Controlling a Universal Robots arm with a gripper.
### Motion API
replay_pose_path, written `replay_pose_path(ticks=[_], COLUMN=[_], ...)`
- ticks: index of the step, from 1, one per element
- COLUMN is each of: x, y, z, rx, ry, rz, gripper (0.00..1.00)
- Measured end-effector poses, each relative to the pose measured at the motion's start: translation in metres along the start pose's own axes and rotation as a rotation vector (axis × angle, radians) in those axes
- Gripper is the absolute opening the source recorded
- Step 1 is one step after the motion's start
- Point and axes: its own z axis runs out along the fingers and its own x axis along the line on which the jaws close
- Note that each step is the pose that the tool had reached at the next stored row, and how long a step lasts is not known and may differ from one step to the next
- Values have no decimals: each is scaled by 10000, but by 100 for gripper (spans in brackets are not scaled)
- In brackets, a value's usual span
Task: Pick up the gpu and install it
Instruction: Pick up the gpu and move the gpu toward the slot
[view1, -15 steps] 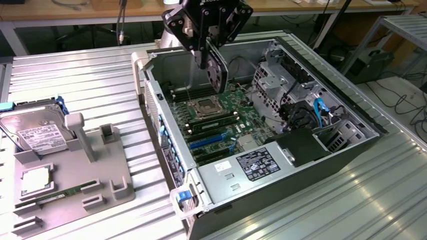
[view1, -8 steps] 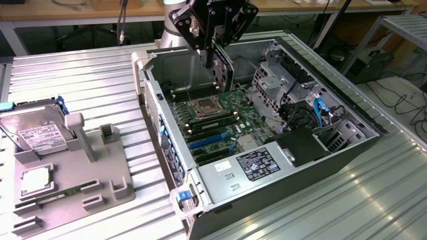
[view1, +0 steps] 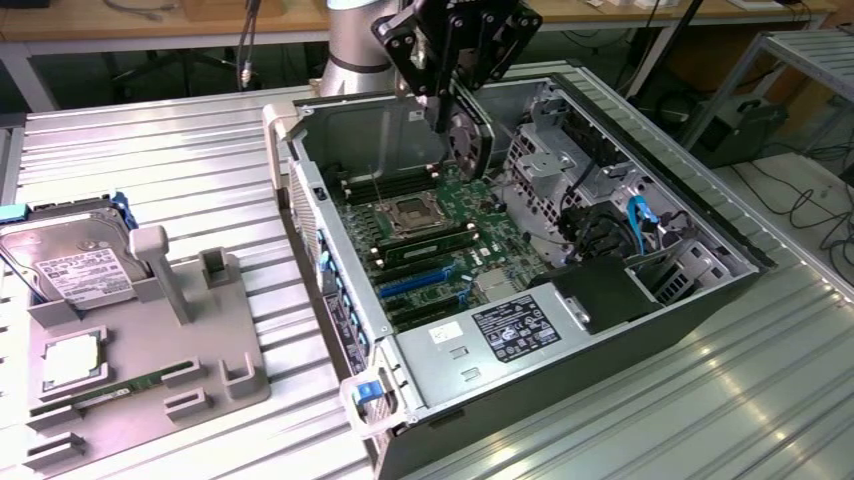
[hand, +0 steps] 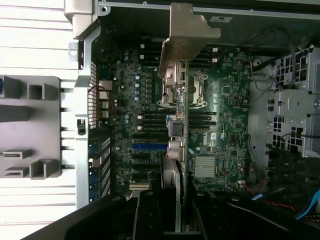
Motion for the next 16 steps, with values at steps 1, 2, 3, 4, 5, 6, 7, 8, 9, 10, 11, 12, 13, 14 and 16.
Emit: replay_pose_path(ticks=[1, 2, 3, 4, 5, 6, 7, 8, 9, 10, 11, 12, 13, 14, 16], x=[-34, -83, -111, -142, -182, -225, -260, -299, -336, -376, -417, -452, -474, -477, -477], y=[-1, -2, -2, -3, -4, -4, -5, -6, -6, -7, -8, -9, -9, -10, -9], z=[3, 7, 9, 12, 15, 19, 22, 25, 28, 31, 35, 38, 39, 40, 40], rx=[-1, -1, 0, -1, -1, -1, -1, -1, -1, -1, -1, -2, -2, -1, -1], ry=[12, 27, 34, 41, 49, 56, 61, 67, 73, 78, 84, 88, 90, 90, 89], rz=[0, -1, -1, 1, 2, 1, 1, 3, 3, 2, 2, 4, 3, 2, 3], gripper=[28, 28, 28, 28, 28, 28, 28, 28, 28, 28, 28, 28, 28, 28, 28])
